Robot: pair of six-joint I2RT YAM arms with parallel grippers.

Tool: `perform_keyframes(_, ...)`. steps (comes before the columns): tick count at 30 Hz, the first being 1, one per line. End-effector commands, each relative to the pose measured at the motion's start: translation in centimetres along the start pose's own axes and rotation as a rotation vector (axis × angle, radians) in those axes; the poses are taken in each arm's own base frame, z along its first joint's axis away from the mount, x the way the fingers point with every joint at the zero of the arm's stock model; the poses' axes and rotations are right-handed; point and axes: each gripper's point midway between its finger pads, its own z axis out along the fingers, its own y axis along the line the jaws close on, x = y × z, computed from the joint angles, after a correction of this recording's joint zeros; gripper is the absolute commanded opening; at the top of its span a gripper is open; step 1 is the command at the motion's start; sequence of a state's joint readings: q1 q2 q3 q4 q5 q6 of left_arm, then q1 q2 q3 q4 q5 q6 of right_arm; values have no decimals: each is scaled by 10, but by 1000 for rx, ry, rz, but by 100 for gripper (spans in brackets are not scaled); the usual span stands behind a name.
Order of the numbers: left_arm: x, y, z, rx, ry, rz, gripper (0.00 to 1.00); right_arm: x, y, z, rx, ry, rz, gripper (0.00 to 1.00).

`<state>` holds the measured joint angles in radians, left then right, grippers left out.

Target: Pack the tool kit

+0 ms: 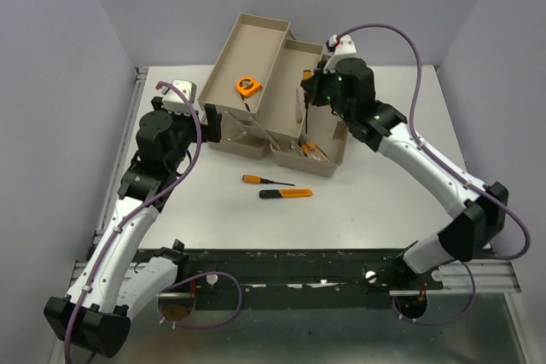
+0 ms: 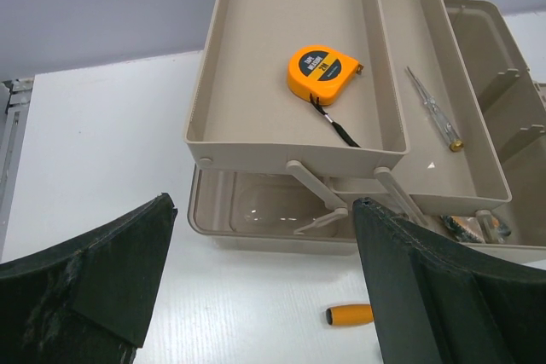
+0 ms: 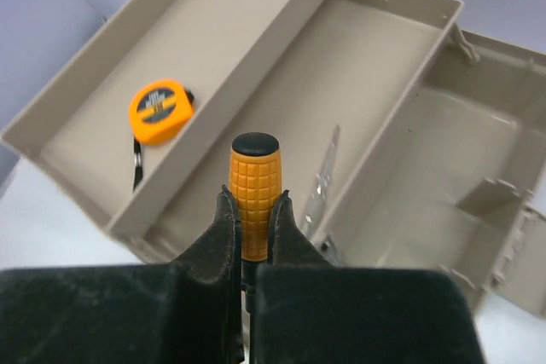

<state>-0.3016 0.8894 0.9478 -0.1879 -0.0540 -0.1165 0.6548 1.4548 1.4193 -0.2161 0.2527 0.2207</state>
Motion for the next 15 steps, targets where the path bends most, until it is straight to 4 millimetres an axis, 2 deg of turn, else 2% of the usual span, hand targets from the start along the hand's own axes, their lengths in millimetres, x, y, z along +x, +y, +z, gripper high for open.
perform_keyframes(1,-9,5,-4,-29,-35,13,99,-30,12,47,-84,-56,184,1)
perform_keyframes(4,-10,6,-5,-31,-38,16,99,-26,11,76,-94,-46,208,1)
perform_keyframes(8,-11,6,-6,-30,-39,16,99,-5,-4,109,5,16,161,1)
perform_keyframes(15,-10,5,-6,-24,-36,13,99,28,-12,140,60,131,96,1)
